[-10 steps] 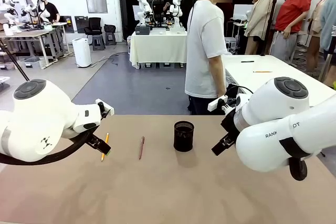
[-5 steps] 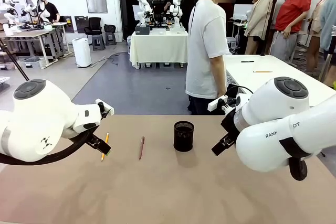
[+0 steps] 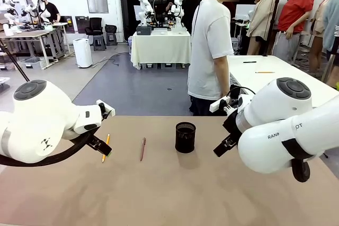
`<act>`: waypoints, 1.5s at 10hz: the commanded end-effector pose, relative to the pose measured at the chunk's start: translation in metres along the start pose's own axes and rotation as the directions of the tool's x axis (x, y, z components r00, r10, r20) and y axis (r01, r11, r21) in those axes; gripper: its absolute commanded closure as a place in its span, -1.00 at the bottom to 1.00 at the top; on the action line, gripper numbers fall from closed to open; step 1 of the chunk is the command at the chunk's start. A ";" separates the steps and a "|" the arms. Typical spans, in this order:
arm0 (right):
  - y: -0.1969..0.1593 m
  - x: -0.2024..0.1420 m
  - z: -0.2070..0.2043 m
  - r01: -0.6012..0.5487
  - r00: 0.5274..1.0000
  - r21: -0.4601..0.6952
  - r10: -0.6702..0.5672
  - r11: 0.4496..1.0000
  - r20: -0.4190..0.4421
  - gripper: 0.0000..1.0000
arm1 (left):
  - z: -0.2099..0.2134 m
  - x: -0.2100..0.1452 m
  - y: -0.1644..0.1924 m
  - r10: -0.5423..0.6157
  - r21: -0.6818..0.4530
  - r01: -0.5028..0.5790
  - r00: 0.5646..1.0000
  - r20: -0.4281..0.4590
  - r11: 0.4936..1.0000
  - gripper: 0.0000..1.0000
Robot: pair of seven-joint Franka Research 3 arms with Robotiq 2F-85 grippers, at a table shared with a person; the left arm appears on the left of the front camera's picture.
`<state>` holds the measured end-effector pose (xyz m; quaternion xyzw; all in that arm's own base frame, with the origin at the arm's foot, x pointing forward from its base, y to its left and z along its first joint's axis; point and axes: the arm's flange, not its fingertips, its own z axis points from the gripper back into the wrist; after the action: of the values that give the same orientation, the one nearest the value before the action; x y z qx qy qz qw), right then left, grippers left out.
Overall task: Place the pens into the pen holder.
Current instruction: Pick up a writing instrument from the table and place it into the Pen holder.
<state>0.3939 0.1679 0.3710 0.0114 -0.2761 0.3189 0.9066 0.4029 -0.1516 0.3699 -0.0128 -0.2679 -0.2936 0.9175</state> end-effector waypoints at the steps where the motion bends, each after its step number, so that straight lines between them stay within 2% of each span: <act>1: 0.000 0.000 0.000 0.001 1.000 0.000 -0.001 1.000 0.000 -1.00 | 0.000 0.000 0.000 0.000 0.000 0.000 1.000 0.000 1.000 -1.00; 8: 0.000 0.000 0.000 0.001 1.000 0.000 -0.001 1.000 0.000 -1.00 | 0.000 0.000 0.000 0.000 0.000 0.000 1.000 0.000 1.000 -1.00; 9: 0.000 0.000 0.000 0.000 1.000 0.000 0.000 1.000 0.000 -1.00 | 0.004 -0.001 -0.002 -0.002 -0.031 0.002 1.000 0.014 1.000 -1.00; 11: -0.003 0.003 0.003 0.025 0.999 0.124 -0.028 0.992 0.025 -1.00 | 0.014 -0.010 -0.008 -0.122 -0.048 0.127 0.987 0.108 0.991 -1.00; 14: -0.013 0.014 0.022 0.025 0.998 0.214 -0.035 0.977 0.044 -1.00 | 0.037 -0.029 -0.011 -0.217 -0.107 0.237 0.961 0.169 0.966 -1.00; 15: -0.016 0.021 0.035 0.018 0.997 0.264 -0.037 0.964 0.066 -1.00 | 0.046 -0.039 -0.013 -0.244 -0.147 0.282 0.942 0.228 0.948 -1.00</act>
<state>0.3878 0.1773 0.4036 0.1143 -0.2658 0.3225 0.9013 0.3893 -0.1811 0.4051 -0.0513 -0.3252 -0.4077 0.8517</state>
